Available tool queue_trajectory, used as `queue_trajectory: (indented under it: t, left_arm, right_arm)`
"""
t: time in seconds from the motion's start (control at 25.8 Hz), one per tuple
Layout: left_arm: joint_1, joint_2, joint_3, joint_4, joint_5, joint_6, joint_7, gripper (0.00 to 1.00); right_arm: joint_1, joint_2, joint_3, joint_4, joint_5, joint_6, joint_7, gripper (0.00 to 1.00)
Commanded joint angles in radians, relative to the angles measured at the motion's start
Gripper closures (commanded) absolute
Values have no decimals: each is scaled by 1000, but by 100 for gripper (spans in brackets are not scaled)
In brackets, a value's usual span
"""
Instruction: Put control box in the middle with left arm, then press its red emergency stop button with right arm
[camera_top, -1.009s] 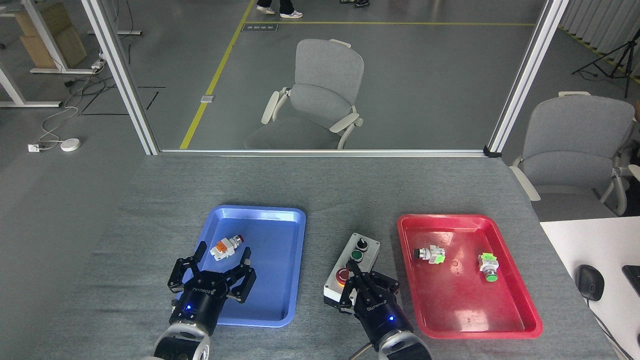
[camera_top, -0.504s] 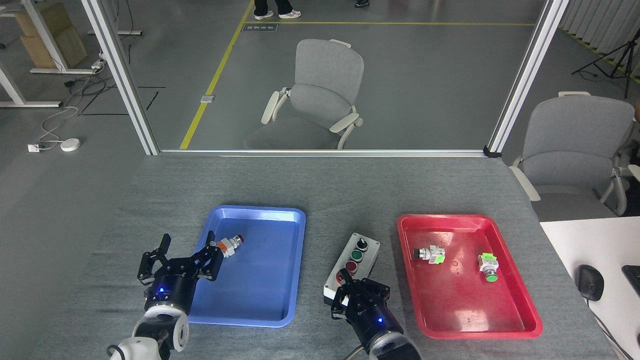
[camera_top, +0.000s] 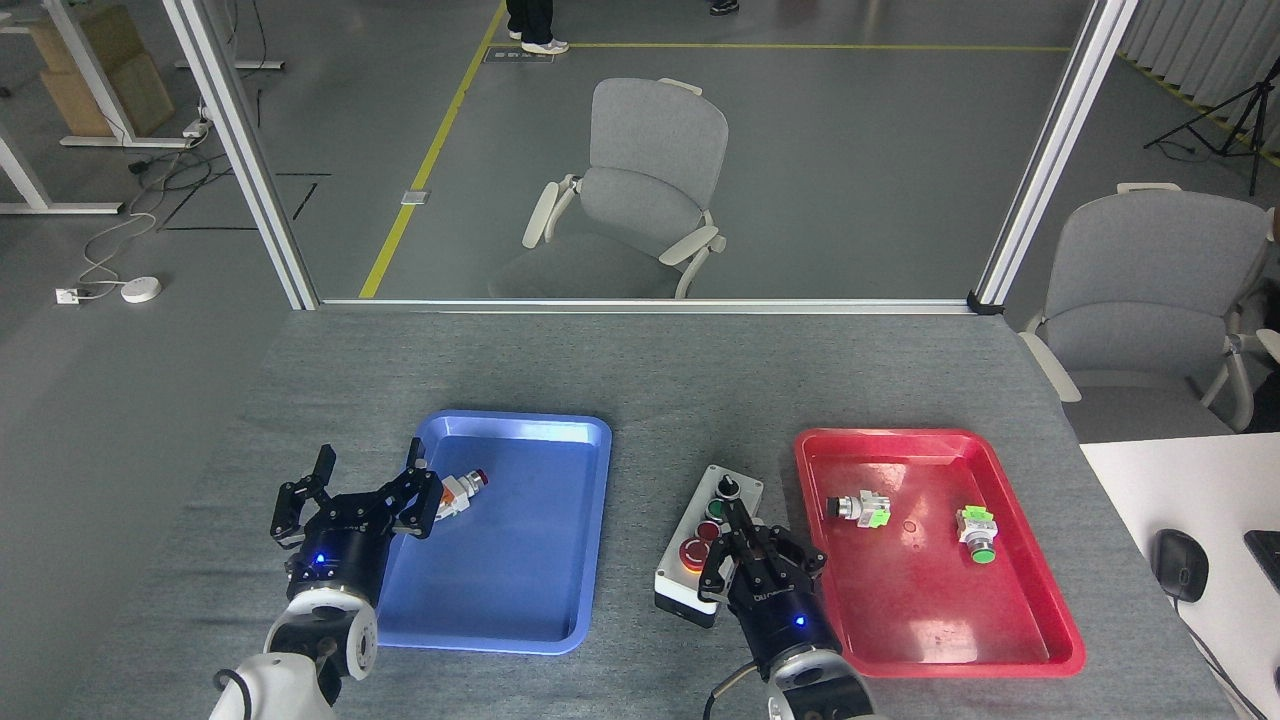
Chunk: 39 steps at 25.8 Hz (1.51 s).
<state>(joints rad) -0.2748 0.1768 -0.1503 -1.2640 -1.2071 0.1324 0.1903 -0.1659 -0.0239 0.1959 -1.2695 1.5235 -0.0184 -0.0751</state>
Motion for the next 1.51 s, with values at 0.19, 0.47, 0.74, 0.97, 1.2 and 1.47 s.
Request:
queue_trajectory:
  t: [0.19,0.47,0.74,0.97,1.2,1.47]
  left_arm:
    - [-7,0,0,-2,-2,-1,-48,1]
    - [-7,0,0,-3,-2,-2,-52,1]
    - [5,-3,-6,-9,1,-8,-42,1]
    - [49,-65,-8,-9,6,-17,-42,1]
    - [54,-74,-2,-5,38,-11,-58,1]
    - [54,-76,-2,-3,40,-10,-57,1]
  right_arm:
    - [42,-76,-165,-37,-26,-2,-34,2]
    - [77,-131,-257,-77,-26,2,-32,2]
    - [78,-177,-289,-79,-103,2,-32,2]
    - [78,-185,-296,-80,-105,2,-28,2]
    - [78,-189,-296,-80,-103,0,-28,2]
    - [78,-192,-297,-80,-103,2,-31,2]
